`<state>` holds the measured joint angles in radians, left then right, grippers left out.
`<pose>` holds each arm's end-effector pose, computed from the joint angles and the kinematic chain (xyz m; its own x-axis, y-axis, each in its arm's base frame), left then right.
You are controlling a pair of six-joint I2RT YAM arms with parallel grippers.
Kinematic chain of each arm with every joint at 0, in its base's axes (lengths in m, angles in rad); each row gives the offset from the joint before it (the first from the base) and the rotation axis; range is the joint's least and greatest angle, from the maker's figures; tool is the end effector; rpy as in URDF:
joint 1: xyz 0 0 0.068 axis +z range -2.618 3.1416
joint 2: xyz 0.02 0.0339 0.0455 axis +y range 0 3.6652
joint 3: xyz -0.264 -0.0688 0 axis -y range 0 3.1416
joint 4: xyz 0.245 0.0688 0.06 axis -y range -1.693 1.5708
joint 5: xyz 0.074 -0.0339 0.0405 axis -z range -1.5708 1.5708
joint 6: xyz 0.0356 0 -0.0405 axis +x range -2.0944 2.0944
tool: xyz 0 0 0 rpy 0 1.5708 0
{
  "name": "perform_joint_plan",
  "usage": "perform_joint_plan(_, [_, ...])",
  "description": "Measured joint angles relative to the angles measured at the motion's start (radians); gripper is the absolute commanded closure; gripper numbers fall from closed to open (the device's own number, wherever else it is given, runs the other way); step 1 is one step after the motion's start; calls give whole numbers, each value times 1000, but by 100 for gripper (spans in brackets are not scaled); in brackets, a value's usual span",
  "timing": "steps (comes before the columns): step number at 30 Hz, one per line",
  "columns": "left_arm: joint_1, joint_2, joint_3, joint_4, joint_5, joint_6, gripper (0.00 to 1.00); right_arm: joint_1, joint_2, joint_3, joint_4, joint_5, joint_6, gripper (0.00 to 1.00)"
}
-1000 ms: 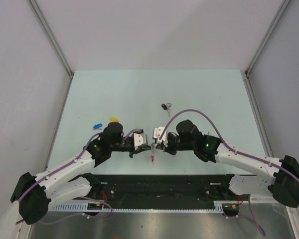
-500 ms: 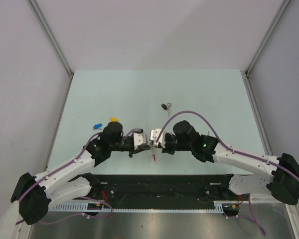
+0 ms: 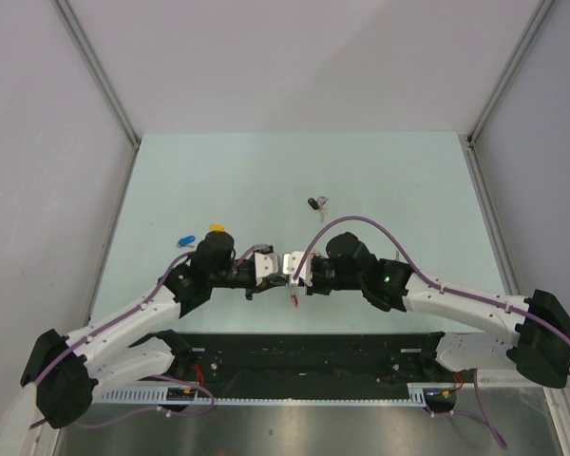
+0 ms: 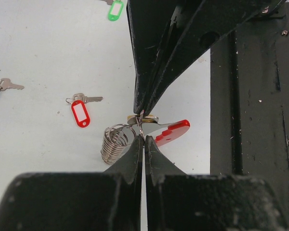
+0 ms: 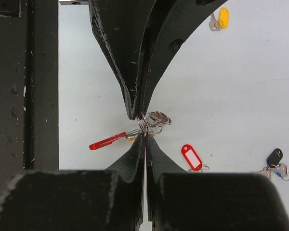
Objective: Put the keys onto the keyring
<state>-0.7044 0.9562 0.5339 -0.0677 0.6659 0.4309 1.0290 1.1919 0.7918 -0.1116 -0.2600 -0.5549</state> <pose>0.1426 -0.1500 0.2355 0.0603 0.3798 -0.9231 0.9899 0.0964 0.1044 0.1293 0.2325 0.2655 0.2825 -0.5180 -0.8074 -0.9350 0.0393 -0.3524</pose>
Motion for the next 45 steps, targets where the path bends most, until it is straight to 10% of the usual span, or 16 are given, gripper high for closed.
perform_joint_plan(45, [-19,32,60,-135,-81,-247,99,139,63,7,11,223,-41,100])
